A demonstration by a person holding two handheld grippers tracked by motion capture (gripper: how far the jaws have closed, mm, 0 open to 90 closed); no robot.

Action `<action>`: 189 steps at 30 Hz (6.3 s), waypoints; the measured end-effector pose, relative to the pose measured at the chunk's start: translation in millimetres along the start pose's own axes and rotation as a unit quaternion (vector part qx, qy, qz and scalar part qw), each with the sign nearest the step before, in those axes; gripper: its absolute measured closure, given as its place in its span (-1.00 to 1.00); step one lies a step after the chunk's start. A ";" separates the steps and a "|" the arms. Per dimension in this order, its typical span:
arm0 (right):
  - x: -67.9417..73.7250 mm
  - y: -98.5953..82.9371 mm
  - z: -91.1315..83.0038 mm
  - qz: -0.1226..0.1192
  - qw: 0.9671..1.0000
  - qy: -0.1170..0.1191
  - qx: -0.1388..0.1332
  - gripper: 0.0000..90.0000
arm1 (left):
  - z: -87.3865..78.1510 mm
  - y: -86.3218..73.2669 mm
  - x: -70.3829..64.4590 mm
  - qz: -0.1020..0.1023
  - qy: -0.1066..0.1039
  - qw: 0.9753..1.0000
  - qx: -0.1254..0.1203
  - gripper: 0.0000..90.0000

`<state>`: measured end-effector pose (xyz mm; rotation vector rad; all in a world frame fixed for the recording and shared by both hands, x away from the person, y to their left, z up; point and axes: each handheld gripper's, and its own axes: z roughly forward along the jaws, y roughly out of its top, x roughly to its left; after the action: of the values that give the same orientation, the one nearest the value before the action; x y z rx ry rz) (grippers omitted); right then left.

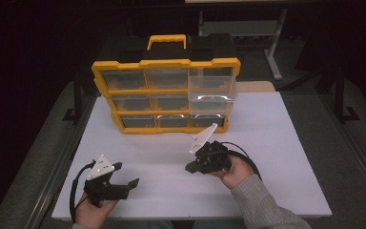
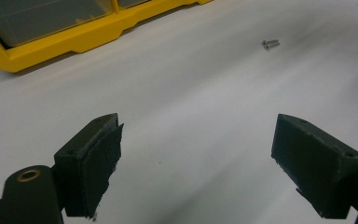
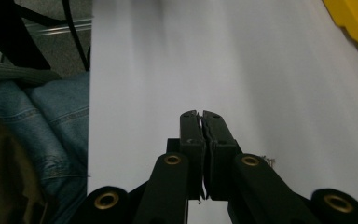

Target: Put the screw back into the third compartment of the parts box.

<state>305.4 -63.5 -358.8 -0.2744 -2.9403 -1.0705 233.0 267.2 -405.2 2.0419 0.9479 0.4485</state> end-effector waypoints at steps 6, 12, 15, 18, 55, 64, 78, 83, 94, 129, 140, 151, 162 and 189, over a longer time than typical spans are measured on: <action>5.6 12.4 -18.0 -0.005 1.000 0.018 -0.013 0.92 | -0.3 0.0 0.4 -0.003 0.000 1.000 -0.004 -0.65; 5.0 23.5 -42.1 -0.001 1.000 0.022 -0.023 0.92 | -1.5 -0.3 0.0 -0.012 0.000 1.000 -0.002 -0.65; 4.6 28.8 -54.5 0.001 0.999 0.019 -0.027 0.92 | -2.4 0.3 1.7 -0.002 0.002 1.000 0.002 -0.65; 4.0 33.8 -68.1 0.003 0.999 0.015 -0.033 0.92 | -1.6 -0.4 1.1 -0.009 0.001 1.000 -0.007 -0.65; -28.1 79.2 -174.1 0.015 0.998 -0.021 -0.062 0.92 | -4.2 -0.8 2.4 -0.014 0.003 1.000 -0.006 -0.65; -37.8 90.1 -192.8 0.024 0.997 -0.035 -0.068 0.92 | -5.5 -0.6 3.3 -0.013 0.003 1.000 -0.005 -0.65; -60.2 99.1 -208.8 0.051 0.994 -0.054 -0.076 0.92 | -4.9 -0.8 2.0 -0.025 0.003 1.000 -0.017 -0.65; -71.1 98.1 -209.2 0.072 0.992 -0.058 -0.083 0.92 | -4.6 -0.9 1.8 -0.027 0.003 0.999 -0.019 -0.65; -89.1 98.3 -196.5 0.097 0.991 -0.070 -0.062 0.92 | -5.3 -1.2 2.3 -0.026 0.002 0.999 -0.018 -0.65; -8.0 91.3 -162.6 -0.005 0.997 -0.038 -0.073 0.42 | -6.8 -1.9 4.9 -0.017 0.005 1.000 -0.006 -0.65; 3.3 46.0 -89.7 0.015 0.999 -0.002 -0.043 0.35 | -6.4 -1.9 4.6 -0.017 0.007 1.000 -0.010 -0.65; -7.6 7.5 -26.4 0.027 0.999 0.010 -0.029 0.36 | -7.1 -1.8 4.9 -0.014 0.007 1.000 -0.011 -0.65; -30.0 -21.2 14.2 0.062 0.998 0.001 -0.002 0.42 | -6.7 -2.1 5.1 -0.015 0.007 1.000 -0.013 -0.65; -64.1 -43.1 55.9 0.067 0.996 -0.044 0.034 0.79 | -8.1 -2.4 4.9 -0.025 0.006 0.999 -0.020 -0.65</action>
<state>364.8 -70.8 -433.1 -0.5236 -2.9751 -0.9646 230.3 276.1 -402.3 1.9777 0.9877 0.4497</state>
